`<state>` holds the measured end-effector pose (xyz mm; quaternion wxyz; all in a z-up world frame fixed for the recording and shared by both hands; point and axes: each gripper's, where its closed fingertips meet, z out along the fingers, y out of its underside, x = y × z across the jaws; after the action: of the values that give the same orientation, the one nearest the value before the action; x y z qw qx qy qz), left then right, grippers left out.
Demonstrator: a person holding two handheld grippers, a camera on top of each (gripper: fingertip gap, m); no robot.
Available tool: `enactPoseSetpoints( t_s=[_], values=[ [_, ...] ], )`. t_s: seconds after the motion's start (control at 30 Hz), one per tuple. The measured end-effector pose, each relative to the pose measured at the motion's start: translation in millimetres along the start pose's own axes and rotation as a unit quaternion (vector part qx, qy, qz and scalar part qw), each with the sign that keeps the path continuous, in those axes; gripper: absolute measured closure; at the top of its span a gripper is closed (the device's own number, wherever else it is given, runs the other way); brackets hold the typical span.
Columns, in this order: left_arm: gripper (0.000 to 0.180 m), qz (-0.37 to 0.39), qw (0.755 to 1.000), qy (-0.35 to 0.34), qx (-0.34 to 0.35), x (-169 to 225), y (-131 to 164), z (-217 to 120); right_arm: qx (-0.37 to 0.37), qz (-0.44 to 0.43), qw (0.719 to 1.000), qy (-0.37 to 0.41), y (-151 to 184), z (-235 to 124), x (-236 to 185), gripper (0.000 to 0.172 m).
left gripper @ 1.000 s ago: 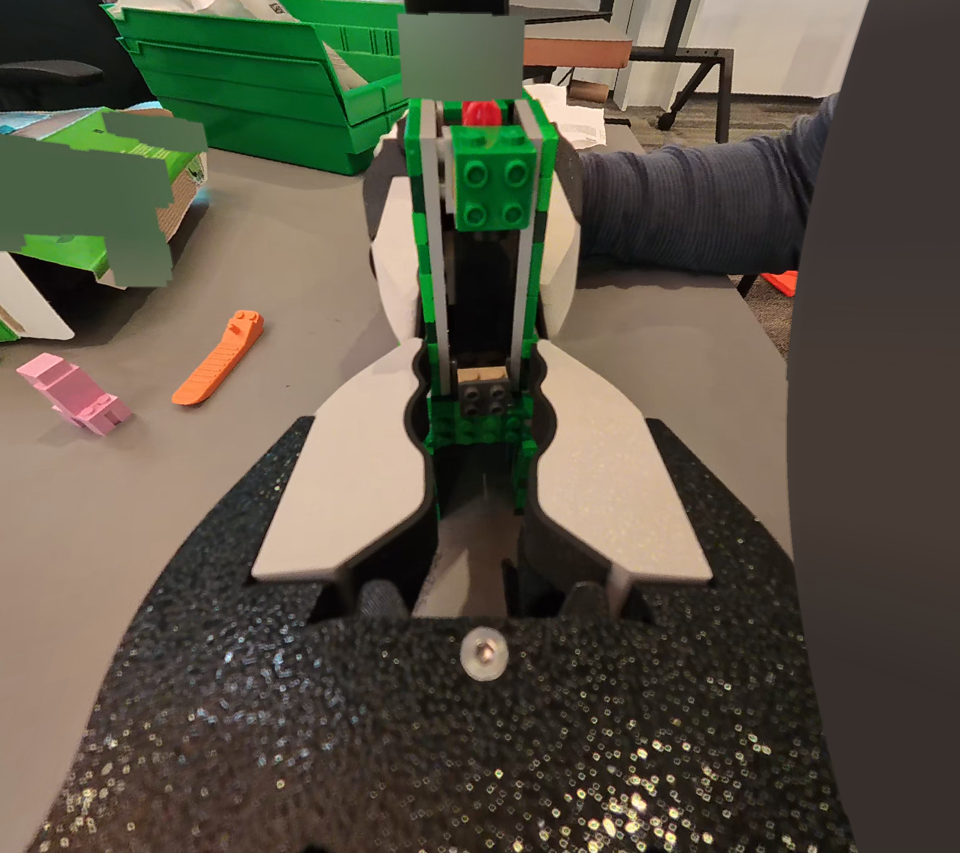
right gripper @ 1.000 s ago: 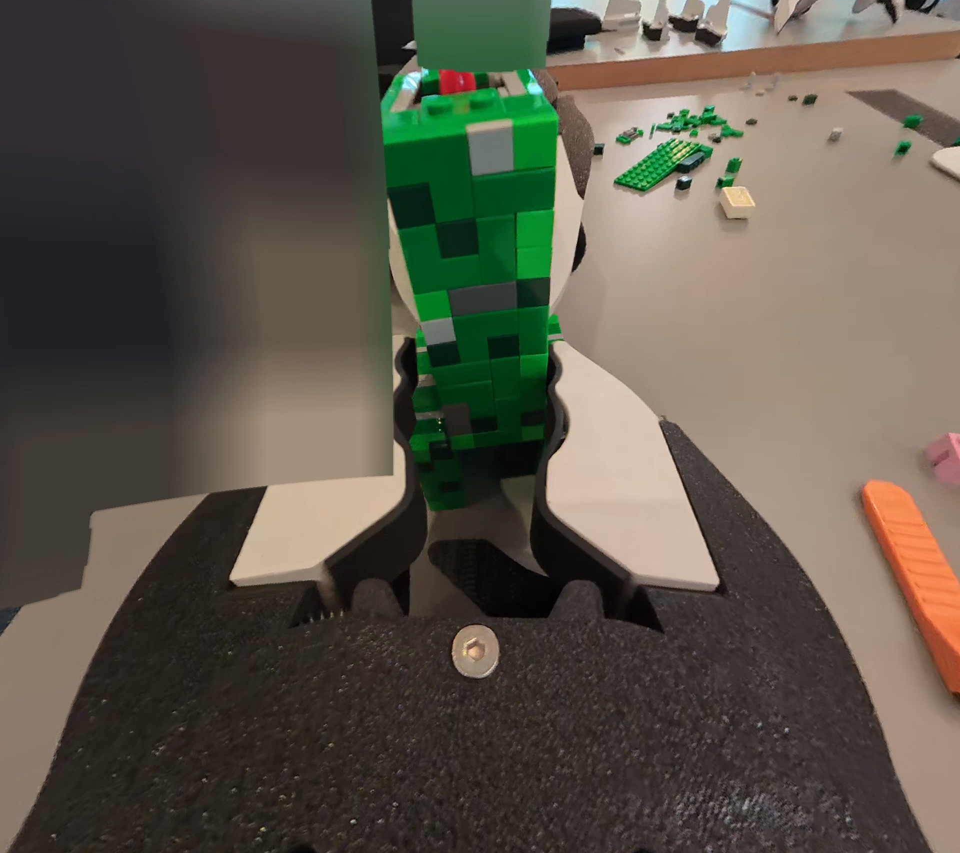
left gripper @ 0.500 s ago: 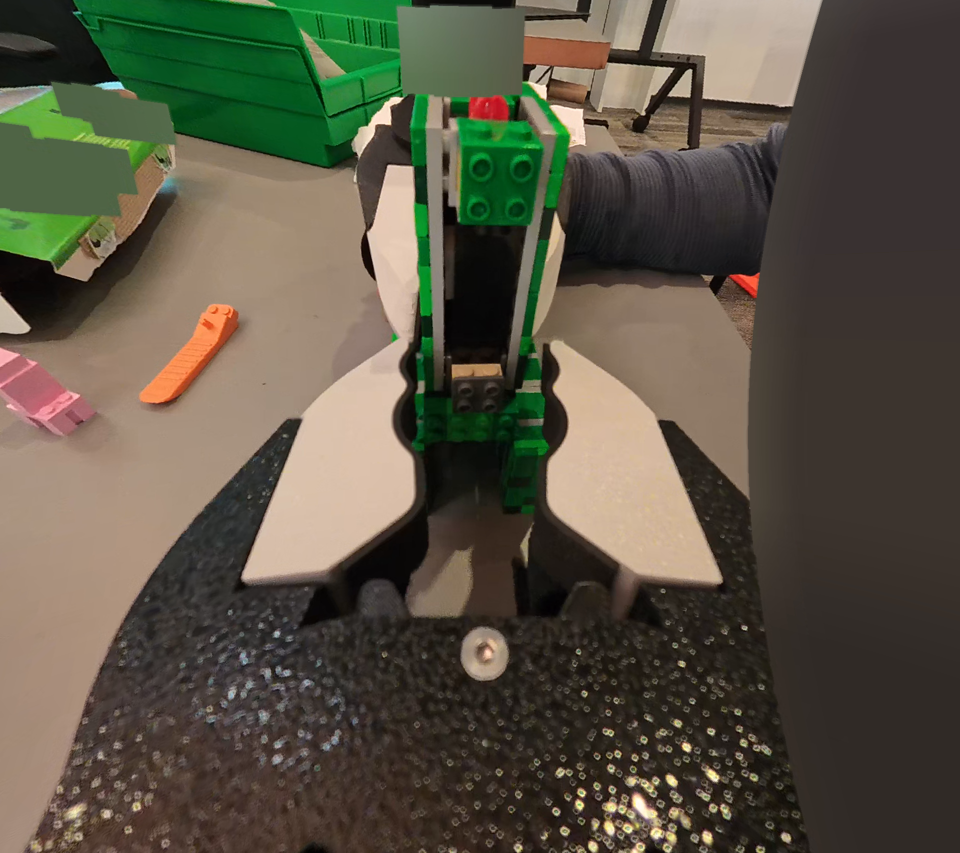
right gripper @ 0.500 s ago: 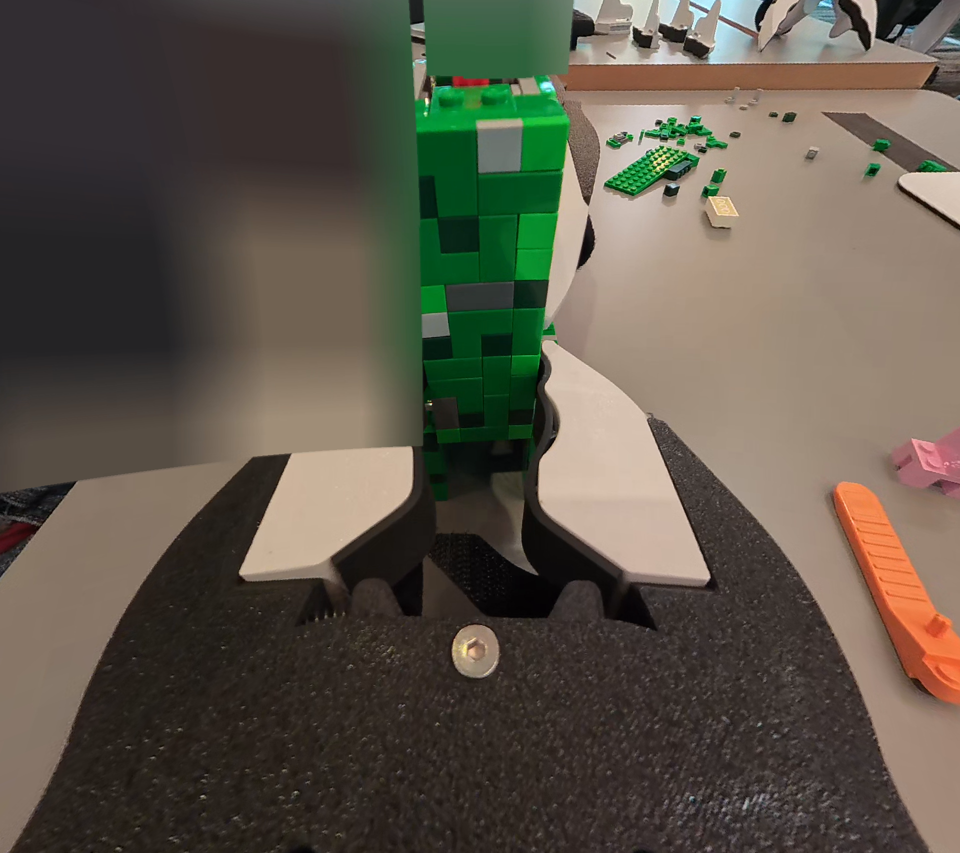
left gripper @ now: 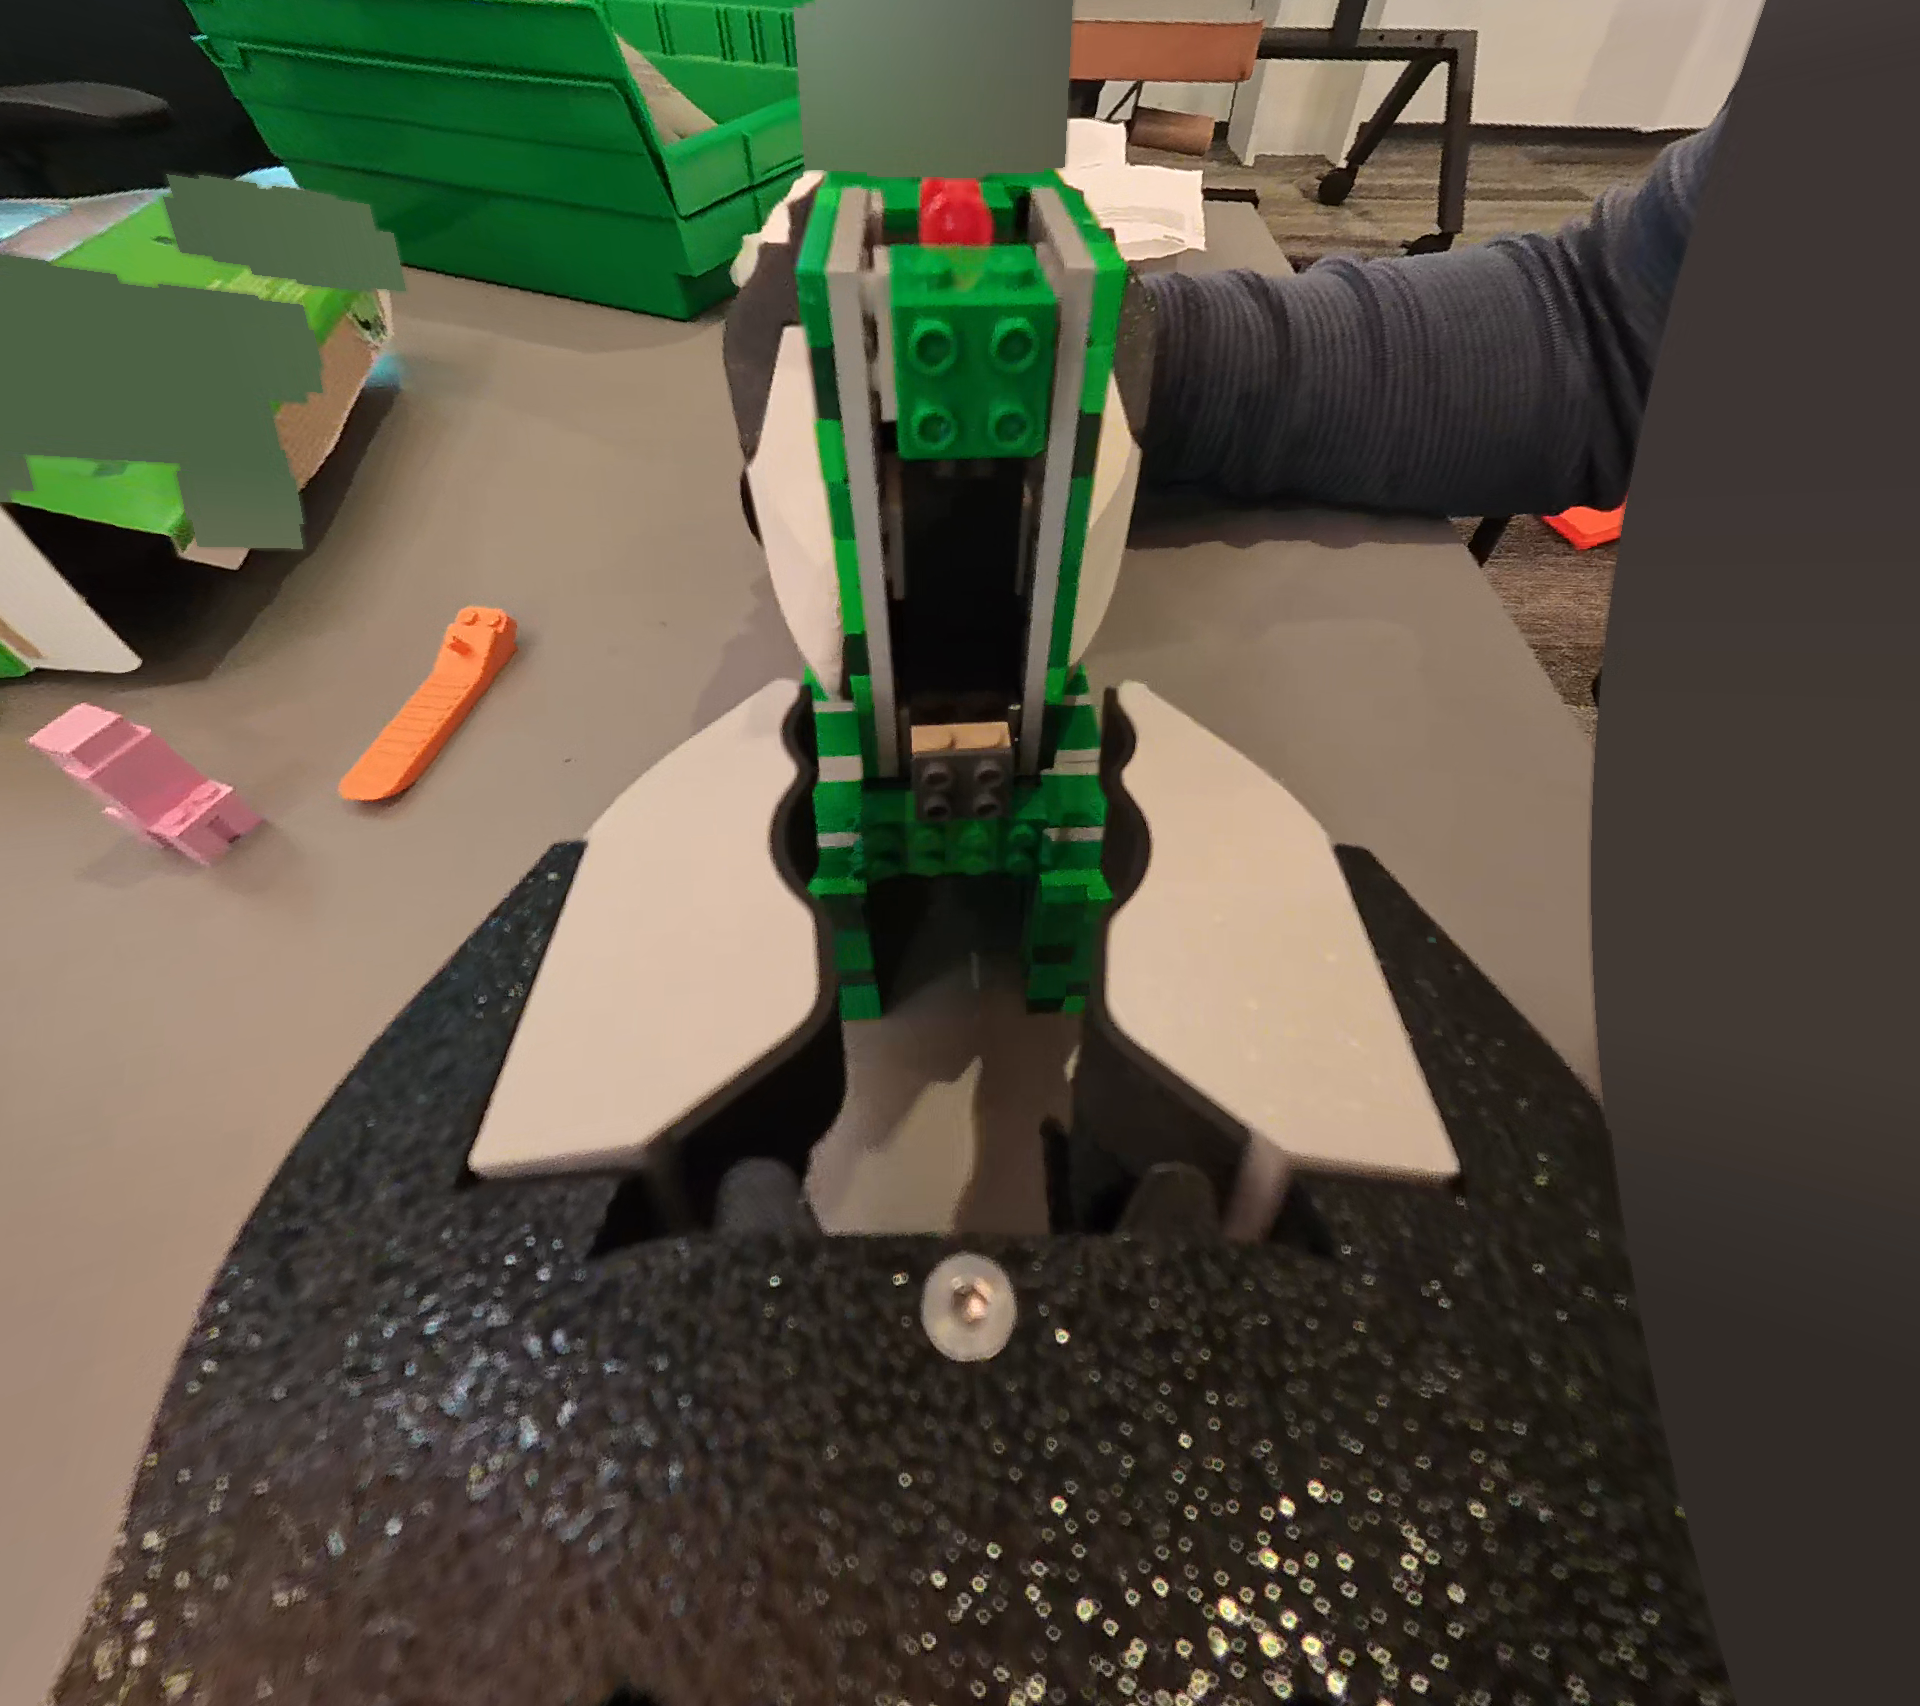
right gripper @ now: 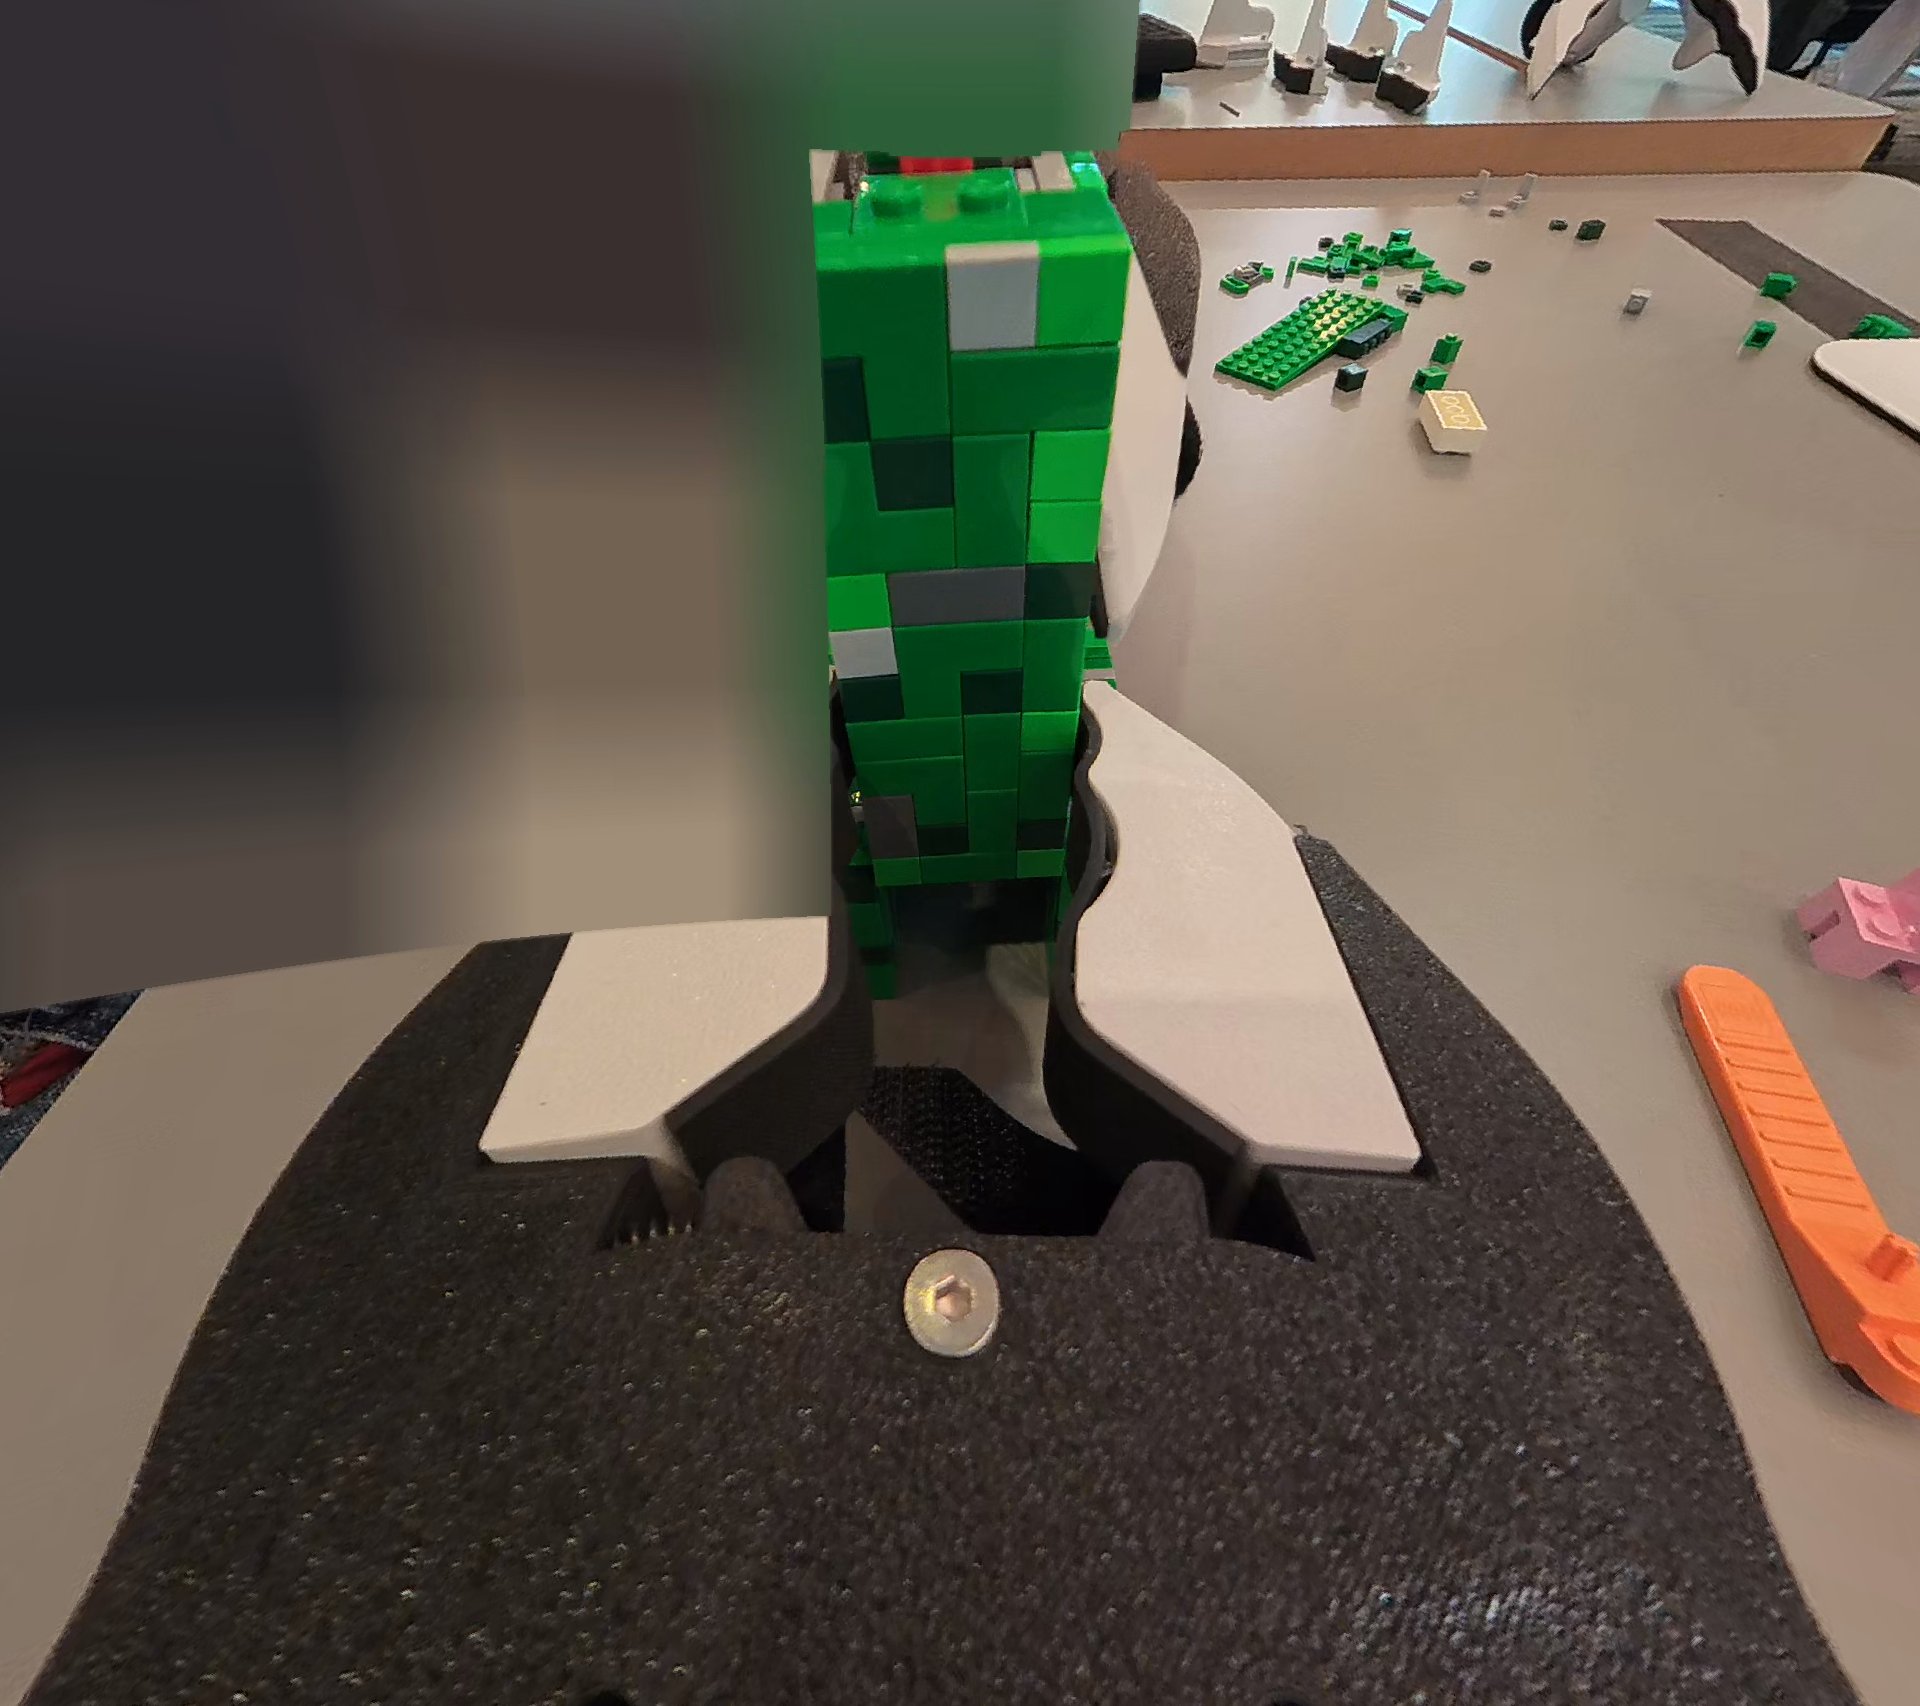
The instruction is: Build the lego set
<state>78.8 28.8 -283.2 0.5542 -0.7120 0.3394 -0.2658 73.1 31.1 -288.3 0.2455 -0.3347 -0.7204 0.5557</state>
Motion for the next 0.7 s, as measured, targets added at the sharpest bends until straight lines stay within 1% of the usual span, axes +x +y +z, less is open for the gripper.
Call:
enactPoseSetpoints(
  t_s=[0.17, 0.47, 0.7],
  values=[
    [0.144, -0.009, 1.000, 0.009, 0.000, 0.5, 1.0, -2.0, 0.000, 0.001, 1.000, -0.001, 0.1, -0.1, -0.2, 0.134],
    [0.144, -0.009, 1.000, 0.007, 0.016, 0.4, -0.8, -0.9, 0.000, 0.002, 1.000, -0.001, 0.4, -0.5, -0.3, 0.134],
    [0.145, -0.010, 1.000, 0.008, 0.014, 0.5, 0.8, -1.5, 0.002, 0.004, 1.000, 0.001, -0.3, -0.1, -0.1, 0.134]
  ],
)
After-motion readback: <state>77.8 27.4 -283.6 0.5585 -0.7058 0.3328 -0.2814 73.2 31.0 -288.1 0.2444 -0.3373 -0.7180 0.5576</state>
